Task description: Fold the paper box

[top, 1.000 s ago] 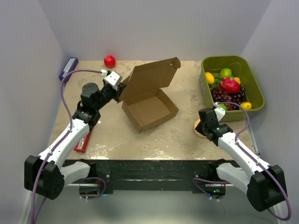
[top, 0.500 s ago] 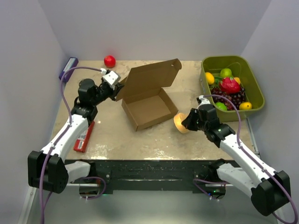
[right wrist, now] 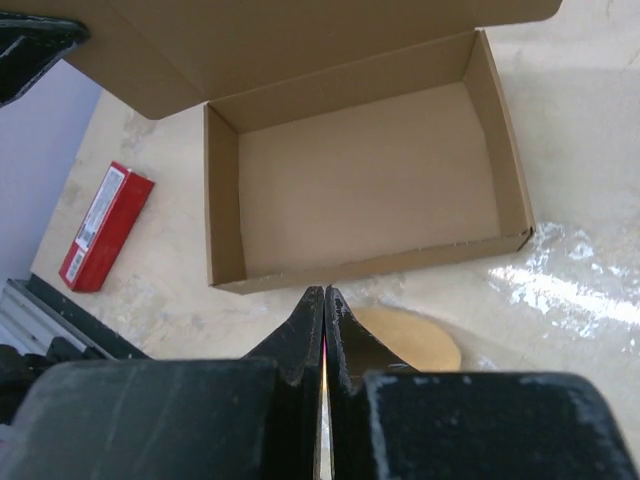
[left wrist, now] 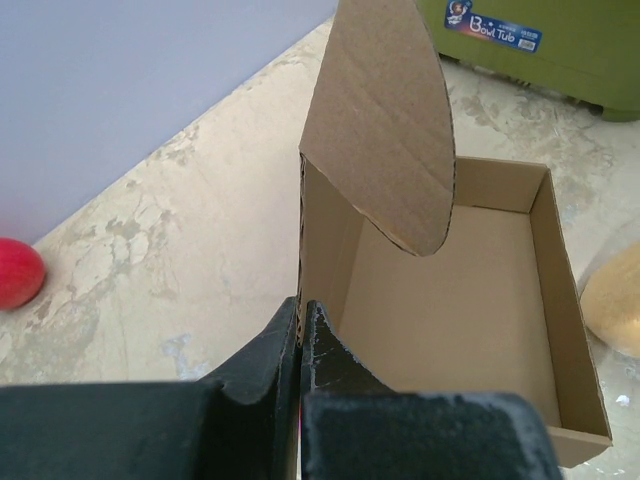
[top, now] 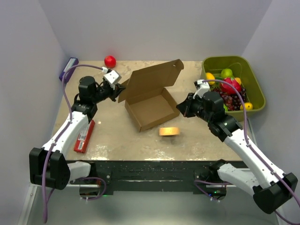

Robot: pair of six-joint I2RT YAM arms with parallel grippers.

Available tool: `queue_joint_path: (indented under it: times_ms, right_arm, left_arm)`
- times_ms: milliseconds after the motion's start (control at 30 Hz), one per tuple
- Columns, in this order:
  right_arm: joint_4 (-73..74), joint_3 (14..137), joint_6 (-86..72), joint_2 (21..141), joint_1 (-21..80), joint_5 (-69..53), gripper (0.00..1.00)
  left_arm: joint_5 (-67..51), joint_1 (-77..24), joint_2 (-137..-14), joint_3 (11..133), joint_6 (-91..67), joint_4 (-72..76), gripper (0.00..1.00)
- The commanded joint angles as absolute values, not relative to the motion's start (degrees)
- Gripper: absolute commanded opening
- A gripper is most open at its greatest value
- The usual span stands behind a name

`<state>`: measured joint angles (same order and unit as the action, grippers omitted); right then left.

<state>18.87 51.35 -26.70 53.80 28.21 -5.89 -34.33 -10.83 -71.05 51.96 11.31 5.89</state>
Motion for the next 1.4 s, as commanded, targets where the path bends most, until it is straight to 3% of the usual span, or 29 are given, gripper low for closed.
queue_joint_path:
  times_ms: [0,67,100,267,333,400,733,1000,1200,1367]
  right_arm:
    - [18.89,56.33,-20.67,58.96,28.39,-6.85,0.0]
    - [21.77,56.43,-19.17,61.6,28.48,-6.16,0.0]
    - [23.36,56.77,-18.55,62.57,28.39,-6.41,0.06]
    - [23.12,50.29,-20.64,60.66,29.0,-14.14,0.63]
    - [24.07,46.85,-21.53,59.07,29.27,-14.94,0.78]
    - [26.44,45.1,-22.41,58.36,30.23,-13.81,0.83]
    - [26.02,33.67,-30.41,59.06,32.87,-13.27,0.8]
    - [17.14,29.36,-33.13,64.51,32.87,-14.59,0.68]
    - [13.8,26.99,-33.84,67.58,32.87,-13.8,0.48]
    - [15.2,26.19,-34.8,69.87,32.87,-11.87,0.19]
  left_arm:
    - [-34.11,-10.46,-71.01,53.52,10.63,4.13,0.0]
    - [-32.0,-10.46,-72.33,54.92,10.9,2.39,0.0]
    - [-31.64,-10.46,-72.68,55.28,10.64,2.03,0.0]
    - [-30.24,-10.46,-73.56,55.28,9.93,2.29,0.0]
    - [-29.8,-10.46,-74.09,55.28,9.84,2.11,0.0]
    - [-30.32,-10.46,-74.35,55.63,9.23,2.11,0.0]
    - [-31.11,-10.55,-74.79,55.99,8.44,2.11,0.0]
    - [-31.55,-10.55,-74.71,55.9,8.7,2.11,0.0]
    - [-31.55,-10.63,-74.45,55.9,8.79,2.02,0.0]
    - [-31.29,-10.63,-74.27,55.9,8.88,2.02,0.0]
